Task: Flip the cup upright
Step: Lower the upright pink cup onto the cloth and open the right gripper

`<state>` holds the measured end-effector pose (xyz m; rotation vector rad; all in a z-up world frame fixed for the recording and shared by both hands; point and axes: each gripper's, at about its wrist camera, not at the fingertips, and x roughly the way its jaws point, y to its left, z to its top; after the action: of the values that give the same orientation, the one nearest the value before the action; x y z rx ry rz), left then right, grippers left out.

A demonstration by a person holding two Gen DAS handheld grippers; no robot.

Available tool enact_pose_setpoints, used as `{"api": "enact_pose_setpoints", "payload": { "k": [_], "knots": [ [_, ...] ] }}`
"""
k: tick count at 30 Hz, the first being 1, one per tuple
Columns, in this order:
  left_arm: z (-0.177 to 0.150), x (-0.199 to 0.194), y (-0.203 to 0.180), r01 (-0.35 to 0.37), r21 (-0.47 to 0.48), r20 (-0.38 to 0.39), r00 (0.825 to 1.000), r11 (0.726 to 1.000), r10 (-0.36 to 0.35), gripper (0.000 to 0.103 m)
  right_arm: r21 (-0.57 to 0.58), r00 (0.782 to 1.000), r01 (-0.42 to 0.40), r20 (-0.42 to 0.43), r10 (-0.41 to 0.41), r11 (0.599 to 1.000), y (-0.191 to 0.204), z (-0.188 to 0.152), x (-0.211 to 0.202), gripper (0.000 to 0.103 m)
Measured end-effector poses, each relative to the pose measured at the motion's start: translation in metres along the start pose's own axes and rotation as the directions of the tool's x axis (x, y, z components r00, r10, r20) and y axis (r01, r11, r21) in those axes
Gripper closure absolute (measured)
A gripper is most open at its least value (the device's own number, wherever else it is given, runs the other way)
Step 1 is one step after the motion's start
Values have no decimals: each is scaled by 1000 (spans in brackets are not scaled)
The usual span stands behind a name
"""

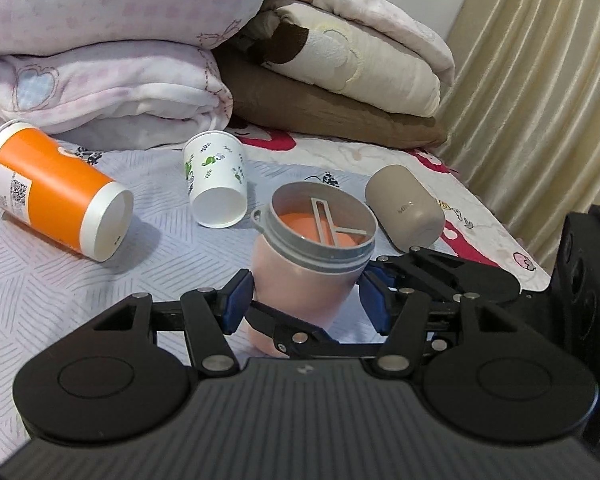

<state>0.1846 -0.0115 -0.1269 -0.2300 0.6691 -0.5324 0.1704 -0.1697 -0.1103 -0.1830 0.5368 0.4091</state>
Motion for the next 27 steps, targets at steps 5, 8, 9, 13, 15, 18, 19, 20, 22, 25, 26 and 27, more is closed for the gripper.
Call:
{"api": "enact_pose_setpoints", "payload": {
  "k": [5,8,9,13,15,18,19,20,22,25,26,27],
  "knots": [
    [0,2,-8,-10,30,-6,1000,999,10,46,11,1000,8,-11,-8,1000,-3,4,2,35],
    [4,2,-10,-16,14,-42,999,1000,16,46,6,1000,6,-15,-6,1000,0,-1,1,35],
    [5,2,-11,-17,19,-50,999,1000,18,45,1,1000,7,-18,-7,1000,2,-3,0,34],
    [5,3,-11,0,-2,-82,997,1000,0,43,5,999,16,-49,-16,1000,5,-8,0,27],
    [5,1,-9,0,-10,-83,997,1000,-1,42,2,998,32,-59,-32,999,5,-6,0,27],
    [7,-4,-7,-4,-29,-76,997,1000,2,40,30,996,47,-71,-45,998,2,-3,-5,21],
    [8,-5,-7,-5,-38,-83,997,999,2,39,37,995,53,-88,-50,998,1,-2,-5,20],
    [10,-6,-7,-3,-48,-103,995,999,-2,39,40,993,55,-108,-50,998,0,-1,-5,20],
    [11,-9,-9,-7,-68,-116,993,998,-1,39,49,990,56,-132,-49,997,-1,0,-7,20],
    [13,-15,-14,-36,-69,-128,991,997,27,39,94,983,60,-179,-43,994,-3,-1,-11,20],
    [14,-17,-16,-47,-62,-134,990,997,38,39,105,980,60,-193,-39,993,-3,0,-13,20],
    [15,-18,-18,-64,-51,-148,987,997,56,39,110,978,63,-205,-39,992,-1,1,-15,20]
  ]
}}
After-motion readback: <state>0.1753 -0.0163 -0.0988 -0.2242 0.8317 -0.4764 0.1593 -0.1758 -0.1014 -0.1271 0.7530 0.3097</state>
